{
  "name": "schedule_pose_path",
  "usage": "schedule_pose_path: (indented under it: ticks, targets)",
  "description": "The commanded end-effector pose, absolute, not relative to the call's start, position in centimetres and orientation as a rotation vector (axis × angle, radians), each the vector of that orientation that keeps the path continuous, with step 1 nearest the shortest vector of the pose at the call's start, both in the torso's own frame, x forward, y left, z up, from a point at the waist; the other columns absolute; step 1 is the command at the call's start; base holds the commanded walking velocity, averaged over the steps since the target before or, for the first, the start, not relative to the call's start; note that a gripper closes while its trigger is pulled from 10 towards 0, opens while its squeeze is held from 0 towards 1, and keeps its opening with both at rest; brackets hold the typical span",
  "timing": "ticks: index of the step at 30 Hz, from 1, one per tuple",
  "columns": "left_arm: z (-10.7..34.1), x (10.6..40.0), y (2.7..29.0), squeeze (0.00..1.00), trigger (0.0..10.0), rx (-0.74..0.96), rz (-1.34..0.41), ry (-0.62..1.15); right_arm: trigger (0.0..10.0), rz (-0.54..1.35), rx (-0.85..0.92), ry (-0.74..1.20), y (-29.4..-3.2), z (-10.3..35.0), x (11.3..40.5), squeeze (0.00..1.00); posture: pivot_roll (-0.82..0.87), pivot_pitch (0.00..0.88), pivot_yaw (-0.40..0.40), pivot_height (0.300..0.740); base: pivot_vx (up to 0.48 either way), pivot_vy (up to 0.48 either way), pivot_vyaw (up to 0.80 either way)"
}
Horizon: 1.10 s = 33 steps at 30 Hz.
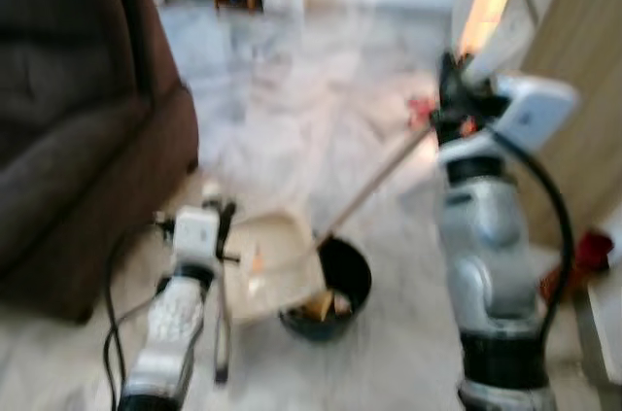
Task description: Sweep floor
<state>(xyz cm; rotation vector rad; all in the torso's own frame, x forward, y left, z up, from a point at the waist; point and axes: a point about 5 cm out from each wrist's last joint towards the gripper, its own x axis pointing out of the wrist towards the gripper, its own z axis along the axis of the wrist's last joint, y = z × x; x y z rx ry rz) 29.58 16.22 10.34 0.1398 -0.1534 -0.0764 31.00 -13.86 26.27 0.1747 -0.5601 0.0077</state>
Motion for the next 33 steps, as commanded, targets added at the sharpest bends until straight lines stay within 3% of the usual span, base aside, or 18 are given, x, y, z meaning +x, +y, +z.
schedule_pose_path:
  ticks: [1,10,19,20,33]
  targets:
    - [11.2,29.7,16.8,0.00,10.0,0.168,-0.067,-0.192,10.0,0.032,0.220,-0.692,-13.2,28.9,30.0,0.00,0.14,0.046,0.014,0.740,0.315,0.000,0.00]
    - [11.1,29.6,16.8,0.00,10.0,0.170,-0.066,-0.191,10.0,0.034,0.223,-0.698,-13.2,29.0,30.0,0.00,0.14,0.052,0.013,0.740,0.317,0.000,0.00]
    - [11.0,29.6,16.7,0.00,10.0,0.169,-0.072,-0.187,10.0,0.039,0.201,-0.692,-13.1,28.8,30.0,0.00,0.14,0.052,0.013,0.740,0.000,0.000,0.00]
    - [11.0,29.5,16.6,0.00,10.0,0.166,-0.077,-0.184,10.0,0.072,0.125,-0.705,-12.4,28.7,29.9,0.00,0.14,0.048,0.013,0.740,0.000,0.000,0.00]
    - [10.7,29.4,16.6,0.00,10.0,0.165,-0.081,-0.178,10.0,0.125,0.050,-0.710,-10.8,28.0,29.6,0.00,0.14,0.032,0.016,0.740,0.000,0.000,0.00]
